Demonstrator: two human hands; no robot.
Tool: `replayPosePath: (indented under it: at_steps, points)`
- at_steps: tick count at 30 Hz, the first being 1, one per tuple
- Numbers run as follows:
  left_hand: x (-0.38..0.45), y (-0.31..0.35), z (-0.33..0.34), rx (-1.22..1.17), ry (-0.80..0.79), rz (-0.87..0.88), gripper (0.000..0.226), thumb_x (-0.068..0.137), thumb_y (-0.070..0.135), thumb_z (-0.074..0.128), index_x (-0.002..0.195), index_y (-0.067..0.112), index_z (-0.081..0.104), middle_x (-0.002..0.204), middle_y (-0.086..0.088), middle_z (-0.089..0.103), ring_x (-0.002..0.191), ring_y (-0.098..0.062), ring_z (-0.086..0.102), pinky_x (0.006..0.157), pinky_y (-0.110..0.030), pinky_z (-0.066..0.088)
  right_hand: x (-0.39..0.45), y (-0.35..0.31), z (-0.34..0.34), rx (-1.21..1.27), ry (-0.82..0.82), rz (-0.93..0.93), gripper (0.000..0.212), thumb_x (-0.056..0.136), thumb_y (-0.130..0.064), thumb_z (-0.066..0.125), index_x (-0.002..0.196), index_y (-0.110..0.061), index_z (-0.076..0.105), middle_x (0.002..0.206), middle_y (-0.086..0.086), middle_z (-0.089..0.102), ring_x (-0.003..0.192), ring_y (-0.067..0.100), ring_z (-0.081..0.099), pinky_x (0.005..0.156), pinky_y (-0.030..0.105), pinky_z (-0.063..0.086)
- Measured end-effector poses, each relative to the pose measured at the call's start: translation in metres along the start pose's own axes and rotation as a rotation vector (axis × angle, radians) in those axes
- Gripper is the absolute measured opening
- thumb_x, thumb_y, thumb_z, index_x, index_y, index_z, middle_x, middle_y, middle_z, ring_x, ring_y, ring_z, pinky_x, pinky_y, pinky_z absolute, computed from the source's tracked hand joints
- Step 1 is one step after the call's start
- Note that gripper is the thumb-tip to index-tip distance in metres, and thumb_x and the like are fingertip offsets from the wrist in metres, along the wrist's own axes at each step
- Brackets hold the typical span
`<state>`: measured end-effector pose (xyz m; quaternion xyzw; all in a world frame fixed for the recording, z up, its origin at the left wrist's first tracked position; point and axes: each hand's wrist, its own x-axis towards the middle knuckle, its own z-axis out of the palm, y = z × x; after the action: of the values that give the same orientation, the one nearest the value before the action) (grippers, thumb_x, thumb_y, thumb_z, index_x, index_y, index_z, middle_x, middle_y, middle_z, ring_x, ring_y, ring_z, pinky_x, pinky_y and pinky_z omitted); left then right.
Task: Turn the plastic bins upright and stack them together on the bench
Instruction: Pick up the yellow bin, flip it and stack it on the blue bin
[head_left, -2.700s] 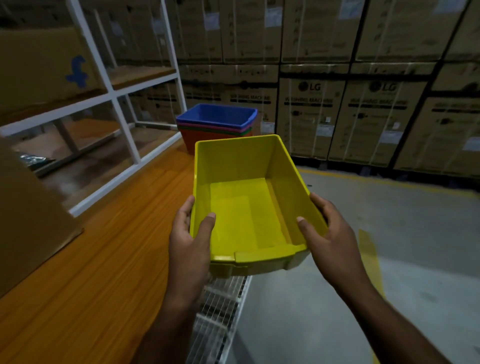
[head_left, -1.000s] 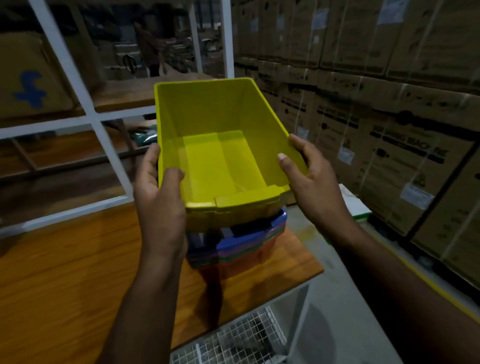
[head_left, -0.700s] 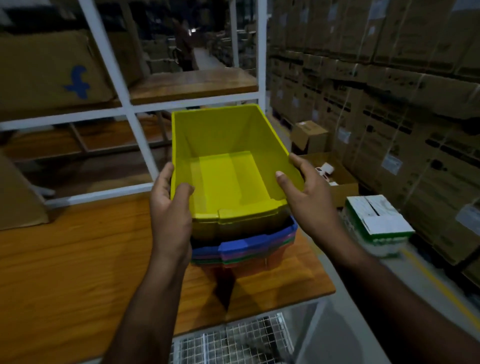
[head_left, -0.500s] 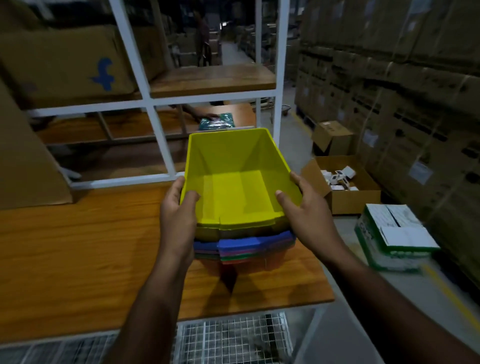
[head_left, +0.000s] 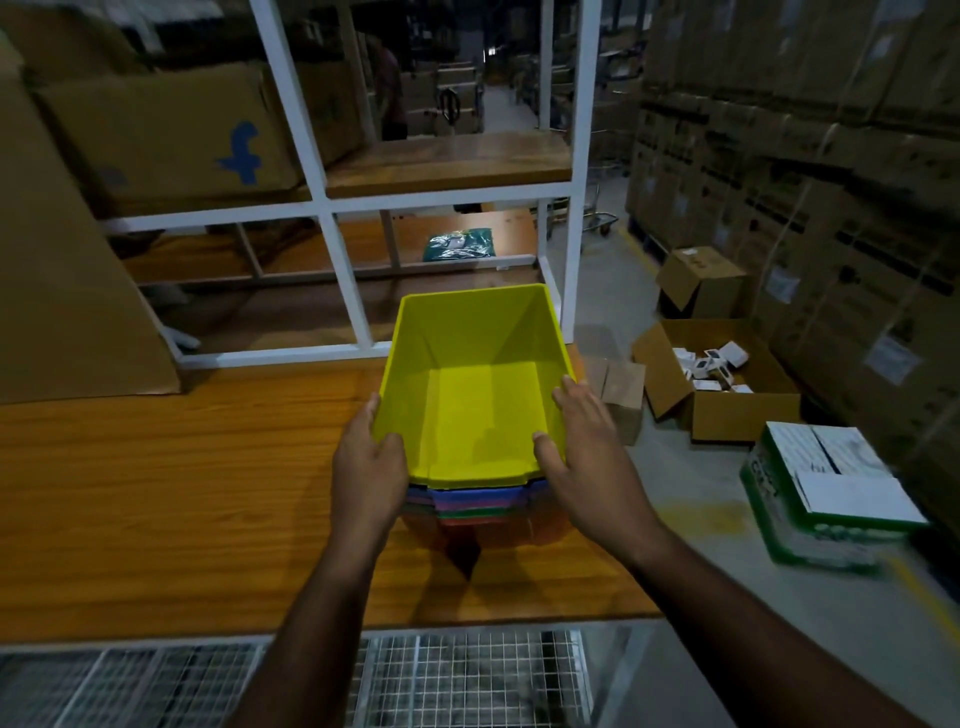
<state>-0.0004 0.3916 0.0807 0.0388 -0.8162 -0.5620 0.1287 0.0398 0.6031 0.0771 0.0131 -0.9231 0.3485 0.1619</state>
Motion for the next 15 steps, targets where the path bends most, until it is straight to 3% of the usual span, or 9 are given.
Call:
replayPosePath:
  at_steps: [3, 10, 15]
  points:
    - [0.0, -0.004, 0.001, -0.083, -0.01, -0.02, 0.055, 0.098, 0.003, 0.042, 0.151, 0.018, 0.039, 0.146, 0.002, 0.047, 0.126, -0.008, 0.044, 0.1, -0.028, 0.041, -0.001, 0.0, 0.003, 0.05, -0.006, 0.024, 0.059, 0.099, -0.026, 0.048, 0.153, -0.014, 0.026, 0.163, -0.002, 0.015, 0.149, 0.012, 0.012, 0.117, 0.027, 0.013]
    - [-0.001, -0.005, 0.005, -0.17, -0.015, -0.052, 0.054, 0.097, 0.002, 0.042, 0.15, 0.017, 0.041, 0.145, 0.0, 0.052, 0.129, -0.016, 0.052, 0.108, -0.047, 0.046, -0.004, 0.002, -0.003, 0.202, 0.007, 0.069, 0.062, 0.094, -0.01, 0.049, 0.152, -0.014, 0.027, 0.162, -0.002, 0.02, 0.147, 0.009, 0.017, 0.111, 0.019, 0.015]
    - [-0.015, -0.002, 0.022, -0.196, -0.034, -0.042, 0.054, 0.096, -0.003, 0.041, 0.148, 0.014, 0.045, 0.144, -0.001, 0.054, 0.127, -0.015, 0.054, 0.106, -0.04, 0.047, -0.02, 0.015, -0.022, 0.215, 0.073, 0.11, 0.063, 0.093, -0.008, 0.05, 0.152, -0.014, 0.028, 0.16, 0.0, 0.025, 0.145, 0.015, 0.026, 0.115, 0.03, 0.025]
